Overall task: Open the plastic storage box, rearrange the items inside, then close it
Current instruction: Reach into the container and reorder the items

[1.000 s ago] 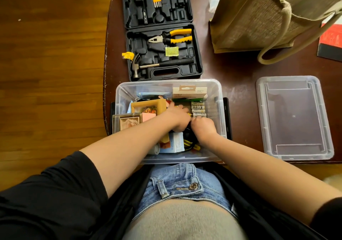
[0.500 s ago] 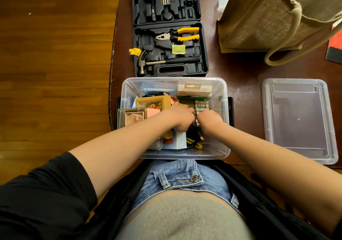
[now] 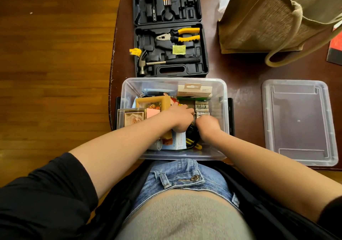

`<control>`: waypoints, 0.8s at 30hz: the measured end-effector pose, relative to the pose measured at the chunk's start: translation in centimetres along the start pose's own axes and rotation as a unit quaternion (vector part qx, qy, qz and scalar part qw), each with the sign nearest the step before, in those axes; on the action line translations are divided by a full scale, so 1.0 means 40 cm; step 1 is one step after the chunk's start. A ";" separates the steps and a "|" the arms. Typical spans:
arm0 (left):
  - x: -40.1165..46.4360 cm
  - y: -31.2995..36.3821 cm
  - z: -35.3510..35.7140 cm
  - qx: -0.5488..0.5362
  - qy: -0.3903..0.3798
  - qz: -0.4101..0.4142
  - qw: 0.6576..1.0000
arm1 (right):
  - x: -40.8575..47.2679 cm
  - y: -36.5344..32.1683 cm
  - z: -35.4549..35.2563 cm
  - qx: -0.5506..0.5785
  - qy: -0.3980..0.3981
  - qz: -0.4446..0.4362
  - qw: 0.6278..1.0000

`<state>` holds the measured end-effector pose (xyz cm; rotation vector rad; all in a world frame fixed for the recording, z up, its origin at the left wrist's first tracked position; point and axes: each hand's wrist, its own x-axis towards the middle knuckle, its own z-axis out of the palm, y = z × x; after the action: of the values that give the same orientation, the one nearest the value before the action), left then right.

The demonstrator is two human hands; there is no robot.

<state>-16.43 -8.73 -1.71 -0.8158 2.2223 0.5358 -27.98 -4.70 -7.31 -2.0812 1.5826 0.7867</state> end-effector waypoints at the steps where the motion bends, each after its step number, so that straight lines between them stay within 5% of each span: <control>1: 0.000 0.000 0.000 0.001 0.000 0.003 1.000 | 0.000 -0.001 0.002 -0.005 0.002 0.001 1.000; 8: -0.008 0.004 -0.005 0.025 0.004 0.005 1.000 | -0.012 0.010 -0.032 0.084 -0.015 -0.011 0.996; 12: -0.035 -0.007 -0.017 0.044 0.083 -0.018 0.995 | -0.022 0.030 -0.063 0.193 -0.080 -0.050 0.977; 18: -0.109 -0.069 -0.041 -0.089 0.220 -0.085 0.968 | -0.043 0.011 -0.042 0.310 -0.141 -0.009 0.940; 24: -0.176 -0.129 -0.019 -0.236 0.200 -0.123 0.943 | -0.045 0.006 -0.008 0.414 -0.150 0.056 0.896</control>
<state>-9.33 -10.07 3.26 -1.5488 2.3266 0.8573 -28.50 -3.66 -5.92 -1.2019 1.4993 0.3329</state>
